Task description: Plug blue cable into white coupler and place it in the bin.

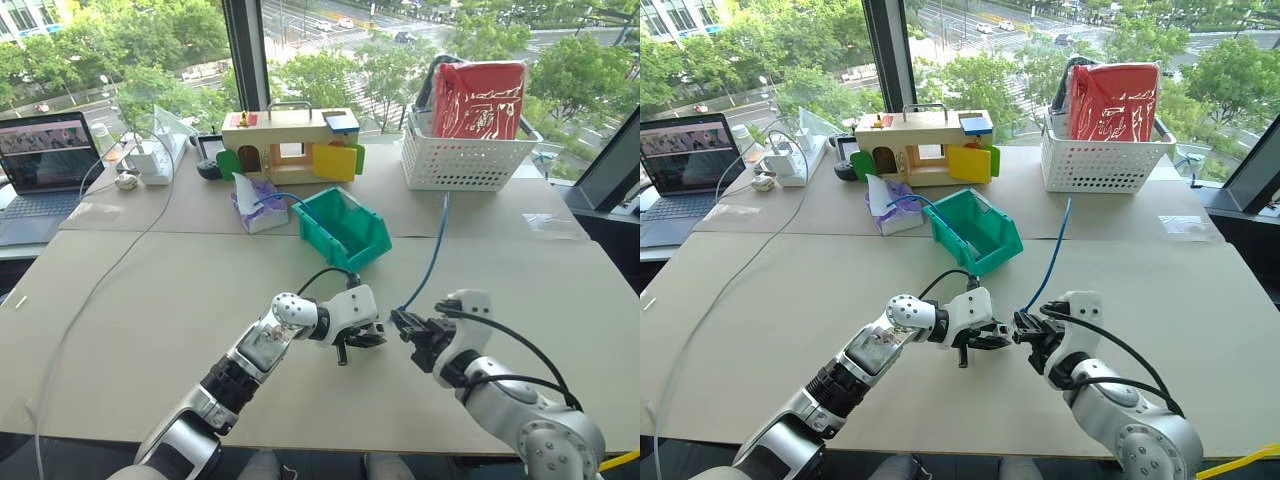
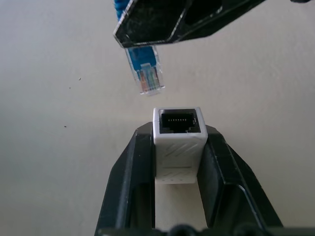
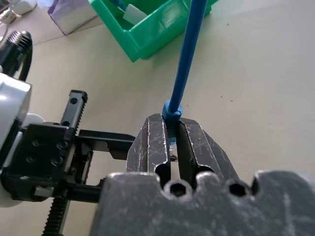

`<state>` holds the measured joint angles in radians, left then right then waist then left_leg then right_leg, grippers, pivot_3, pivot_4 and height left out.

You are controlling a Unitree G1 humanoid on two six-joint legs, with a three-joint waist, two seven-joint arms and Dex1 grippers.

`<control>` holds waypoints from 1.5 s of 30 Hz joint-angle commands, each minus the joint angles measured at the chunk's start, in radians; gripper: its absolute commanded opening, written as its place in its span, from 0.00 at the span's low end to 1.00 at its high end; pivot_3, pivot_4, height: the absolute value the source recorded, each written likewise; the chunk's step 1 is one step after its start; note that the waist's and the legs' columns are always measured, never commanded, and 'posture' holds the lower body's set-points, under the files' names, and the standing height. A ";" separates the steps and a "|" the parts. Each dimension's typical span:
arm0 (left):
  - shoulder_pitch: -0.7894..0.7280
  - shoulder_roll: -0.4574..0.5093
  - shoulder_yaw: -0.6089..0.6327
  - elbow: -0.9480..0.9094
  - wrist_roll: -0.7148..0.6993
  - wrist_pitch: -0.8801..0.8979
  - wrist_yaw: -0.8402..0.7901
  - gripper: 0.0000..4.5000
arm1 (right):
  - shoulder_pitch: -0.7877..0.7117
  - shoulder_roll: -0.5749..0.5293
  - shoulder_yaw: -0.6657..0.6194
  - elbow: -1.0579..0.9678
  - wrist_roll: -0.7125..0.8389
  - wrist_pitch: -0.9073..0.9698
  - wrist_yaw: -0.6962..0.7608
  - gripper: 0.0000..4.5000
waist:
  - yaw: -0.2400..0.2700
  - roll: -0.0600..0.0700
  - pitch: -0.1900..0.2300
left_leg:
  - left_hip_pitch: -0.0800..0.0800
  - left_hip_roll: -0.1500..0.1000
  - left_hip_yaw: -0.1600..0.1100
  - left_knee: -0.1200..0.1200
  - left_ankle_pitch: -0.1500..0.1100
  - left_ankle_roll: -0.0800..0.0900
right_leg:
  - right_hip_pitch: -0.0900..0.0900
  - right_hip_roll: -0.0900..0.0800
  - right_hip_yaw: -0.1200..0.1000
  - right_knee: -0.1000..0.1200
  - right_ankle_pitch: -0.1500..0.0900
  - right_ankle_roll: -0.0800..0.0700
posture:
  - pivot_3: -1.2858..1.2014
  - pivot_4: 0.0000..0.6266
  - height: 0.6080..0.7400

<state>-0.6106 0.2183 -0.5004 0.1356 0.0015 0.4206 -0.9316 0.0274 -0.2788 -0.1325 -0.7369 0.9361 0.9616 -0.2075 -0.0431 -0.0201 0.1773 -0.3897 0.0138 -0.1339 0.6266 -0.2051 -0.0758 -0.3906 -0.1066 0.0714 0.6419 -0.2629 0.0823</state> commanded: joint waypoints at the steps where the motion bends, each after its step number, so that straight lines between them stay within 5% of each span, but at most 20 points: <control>1: 0.027 -0.024 0.017 0.019 -0.016 0.061 0.030 0.15 | 0.000 0.015 -0.014 -0.019 0.014 -0.040 0.023 0.00 | 0.000 0.000 0.000 | 0.000 0.000 0.000 0.000 0.000 0.000 | 0.001 0.000 0.000 0.000 0.000 0.000 | 0.52 0.24 1.00; 19: 0.053 -0.057 0.048 -0.034 -0.046 0.201 0.089 0.15 | 0.029 0.071 -0.049 0.027 0.189 -0.033 -0.059 0.00 | 0.001 0.000 0.000 | 0.000 0.000 0.000 0.000 0.000 0.000 | 0.001 0.000 0.000 -0.001 0.000 0.000 | 0.52 0.24 1.00; 37: 0.053 -0.064 0.059 -0.082 -0.090 0.277 0.125 0.15 | 0.005 0.034 0.009 0.113 0.098 -0.053 -0.001 0.00 | 0.000 0.000 -0.003 | 0.001 0.000 0.000 -0.001 0.000 0.000 | 0.001 0.000 0.000 -0.001 0.000 0.000 | 0.52 0.24 1.00; 45: 0.058 -0.061 0.063 -0.093 -0.097 0.292 0.145 0.15 | 0.014 0.096 -0.043 0.083 0.205 -0.088 -0.046 0.00 | 0.000 0.000 -0.003 | 0.001 0.000 0.000 -0.001 0.000 0.000 | 0.001 0.000 0.000 -0.001 0.000 0.000 | 0.52 0.24 1.00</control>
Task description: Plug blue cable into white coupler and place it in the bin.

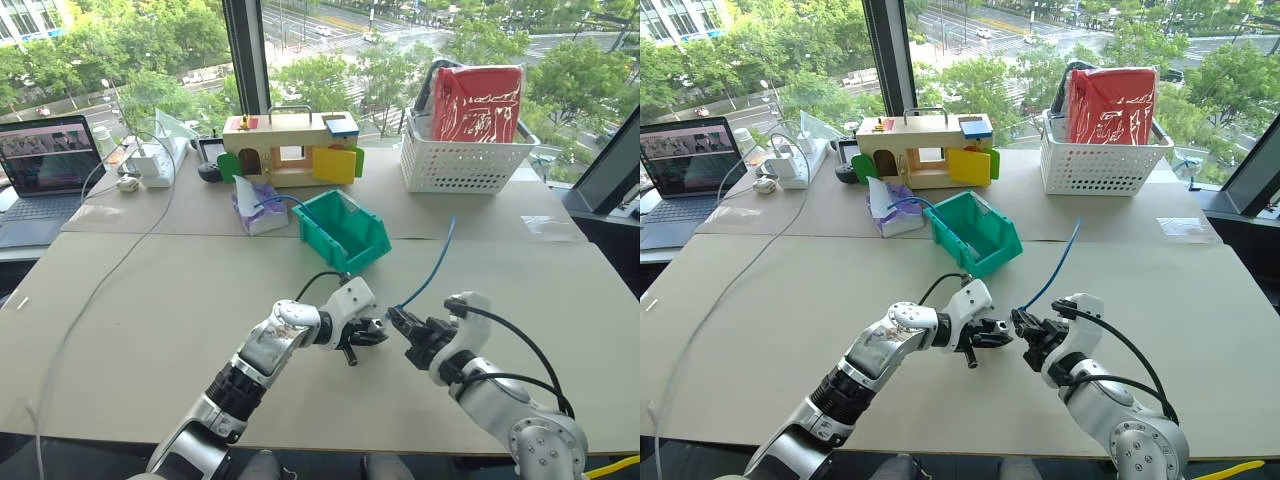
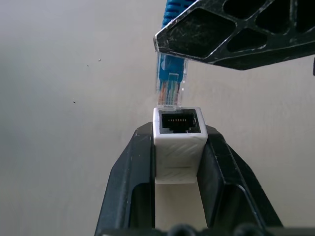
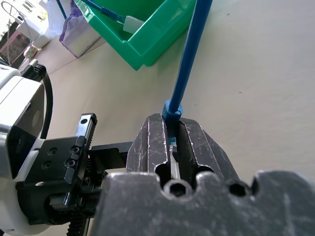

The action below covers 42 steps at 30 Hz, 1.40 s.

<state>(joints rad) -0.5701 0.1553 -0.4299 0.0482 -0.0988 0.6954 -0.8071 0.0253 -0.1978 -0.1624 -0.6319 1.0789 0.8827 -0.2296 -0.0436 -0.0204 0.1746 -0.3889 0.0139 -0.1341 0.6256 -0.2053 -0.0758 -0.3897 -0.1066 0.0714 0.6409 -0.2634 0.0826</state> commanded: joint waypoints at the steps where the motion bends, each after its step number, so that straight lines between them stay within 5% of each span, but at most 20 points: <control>1: 0.019 0.001 -0.005 -0.007 0.001 0.022 0.026 0.15 | 0.021 0.012 -0.010 -0.023 0.064 -0.002 -0.027 0.00 | 0.001 0.000 0.000 | 0.000 0.000 0.000 0.000 0.000 0.000 | 0.000 0.000 0.000 0.000 0.000 0.000 | 0.52 0.24 1.00; 20: 0.020 0.004 -0.001 -0.044 -0.025 0.071 0.063 0.15 | 0.007 -0.105 0.080 -0.019 -0.001 0.032 -0.022 0.00 | 0.000 0.000 0.000 | 0.000 0.000 0.000 0.000 0.000 0.000 | 0.000 0.000 0.000 -0.001 0.000 0.000 | 0.52 0.24 1.00; 42: 0.020 0.035 0.025 -0.159 -0.097 0.212 0.110 0.15 | 0.081 -0.105 0.104 0.006 -0.067 0.056 -0.002 0.00 | -0.002 0.000 0.000 | 0.000 0.000 0.000 -0.001 -0.001 0.002 | 0.000 0.000 0.000 -0.003 -0.001 0.000 | 0.52 0.24 1.00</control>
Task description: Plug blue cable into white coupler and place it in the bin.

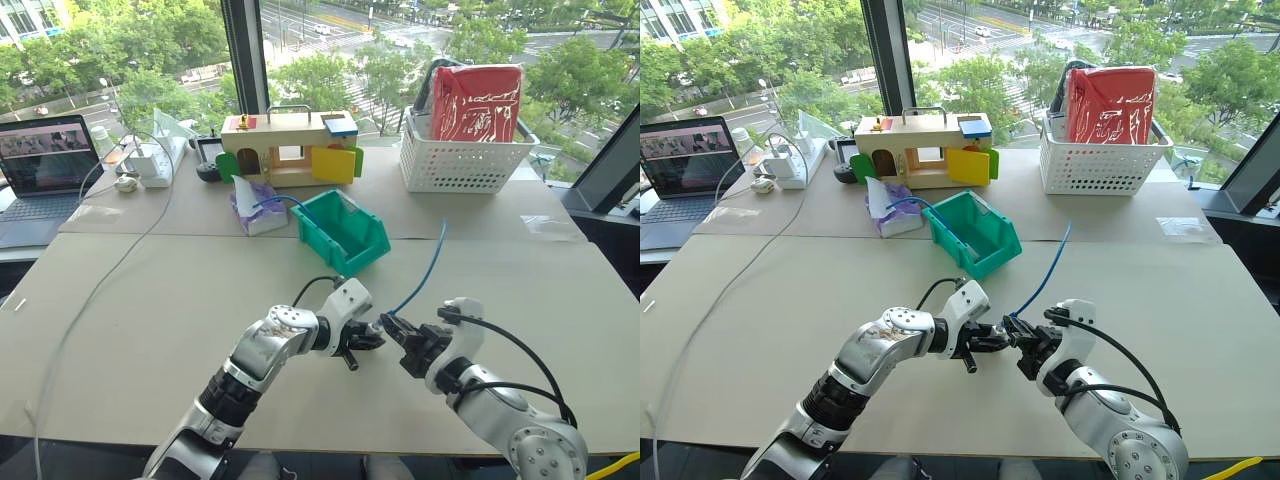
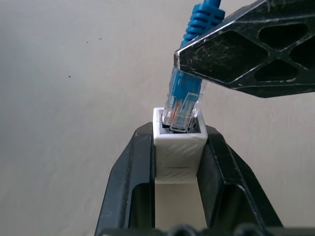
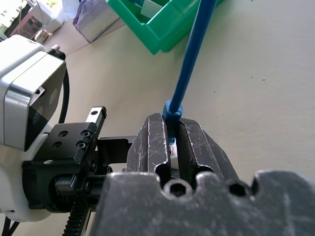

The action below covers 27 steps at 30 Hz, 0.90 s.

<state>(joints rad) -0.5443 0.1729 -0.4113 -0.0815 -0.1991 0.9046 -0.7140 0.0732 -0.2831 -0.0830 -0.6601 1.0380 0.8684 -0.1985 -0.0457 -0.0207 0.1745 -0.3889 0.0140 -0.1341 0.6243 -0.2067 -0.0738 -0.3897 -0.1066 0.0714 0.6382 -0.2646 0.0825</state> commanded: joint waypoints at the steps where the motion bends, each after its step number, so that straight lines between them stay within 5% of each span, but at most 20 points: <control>1: -0.008 0.020 0.004 -0.029 0.004 0.000 0.017 0.15 | 0.033 -0.023 0.026 0.033 -0.028 0.073 -0.035 0.00 | 0.000 0.000 0.000 | 0.000 0.000 0.000 0.000 0.000 0.000 | 0.000 0.000 0.000 0.000 0.000 0.000 | 0.52 0.24 1.00; 27: -0.034 0.025 -0.039 -0.029 0.027 0.015 0.080 0.15 | 0.049 -0.070 0.065 -0.021 -0.023 0.153 -0.106 0.00 | 0.004 -0.002 -0.007 | 0.000 0.000 0.000 0.000 -0.001 0.002 | 0.002 0.000 0.000 -0.006 0.000 0.000 | 0.52 0.24 1.00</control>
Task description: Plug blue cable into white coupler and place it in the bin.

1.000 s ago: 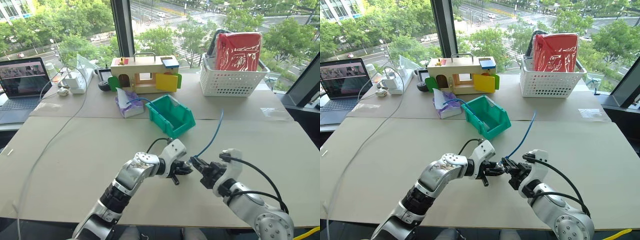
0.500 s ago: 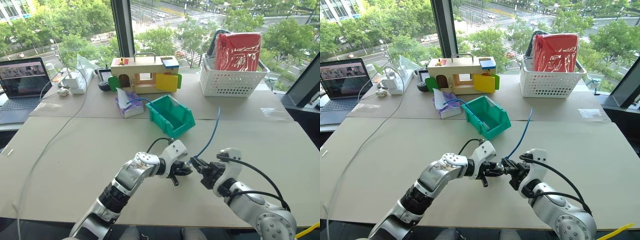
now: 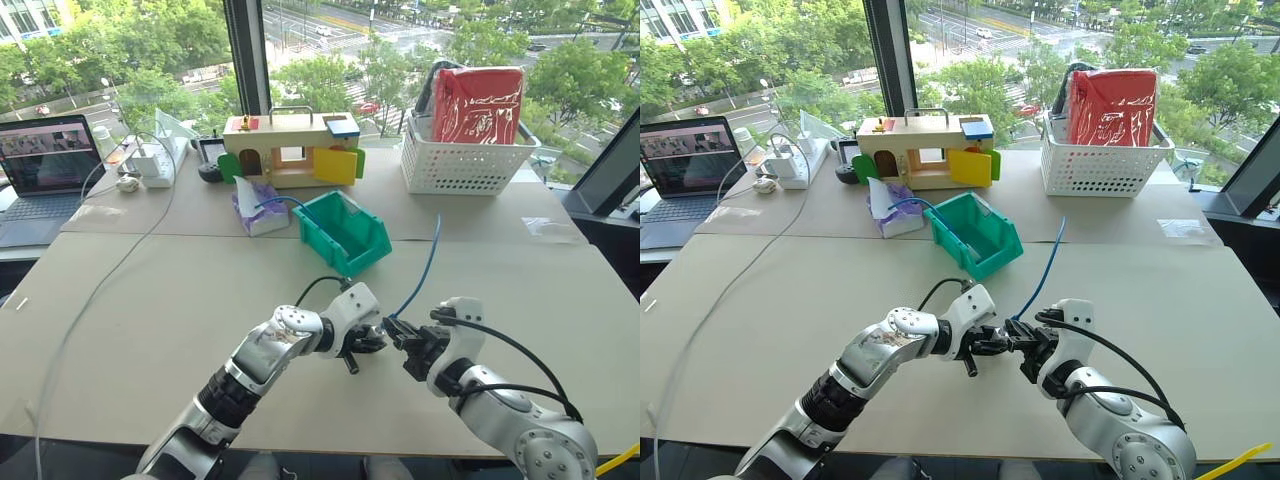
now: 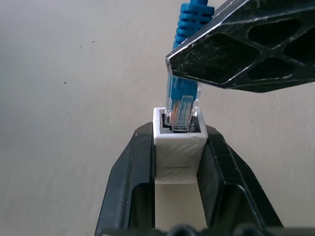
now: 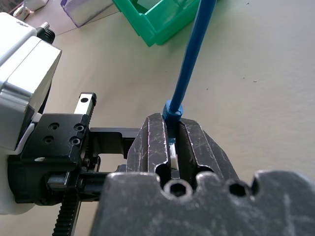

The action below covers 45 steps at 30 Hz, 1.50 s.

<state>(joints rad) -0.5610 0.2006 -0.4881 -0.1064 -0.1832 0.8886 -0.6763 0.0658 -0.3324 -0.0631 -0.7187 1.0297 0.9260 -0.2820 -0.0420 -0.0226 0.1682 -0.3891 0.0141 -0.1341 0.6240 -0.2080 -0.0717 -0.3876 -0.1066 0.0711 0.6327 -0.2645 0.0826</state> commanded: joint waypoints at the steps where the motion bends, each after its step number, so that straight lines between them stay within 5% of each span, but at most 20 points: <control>1: -0.020 -0.005 0.038 0.000 0.010 0.034 0.044 0.15 | 0.055 -0.023 0.050 0.032 -0.015 0.097 -0.020 0.00 | 0.000 0.000 -0.002 | 0.000 0.000 0.000 0.000 0.000 0.000 | 0.000 0.000 0.000 0.000 0.000 0.000 | 0.52 0.24 1.00; 18: -0.085 -0.018 0.066 0.004 -0.028 0.091 0.057 0.15 | 0.097 -0.003 0.110 0.047 0.006 0.119 -0.005 0.00 | 0.005 0.000 -0.002 | -0.001 0.000 0.000 0.000 0.000 0.000 | 0.000 0.000 0.000 -0.002 0.000 0.000 | 0.52 0.24 1.00; 45: -0.033 0.007 0.071 -0.094 -0.041 0.153 0.114 0.15 | 0.104 0.000 0.197 0.239 -0.157 0.165 0.247 0.00 | -0.006 -0.013 -0.027 | 0.008 0.002 0.000 -0.009 -0.001 0.002 | 0.005 0.002 0.000 -0.003 -0.002 -0.002 | 0.52 0.24 1.00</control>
<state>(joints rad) -0.5664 0.2068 -0.4875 -0.1557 -0.2394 1.0592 -0.6093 0.0839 -0.3231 -0.0237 -0.6556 0.8885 0.9302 -0.0511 -0.0478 -0.0352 0.1412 -0.3800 0.0160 -0.1339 0.6152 -0.2094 -0.0696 -0.3826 -0.1049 0.0712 0.6295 -0.2662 0.0806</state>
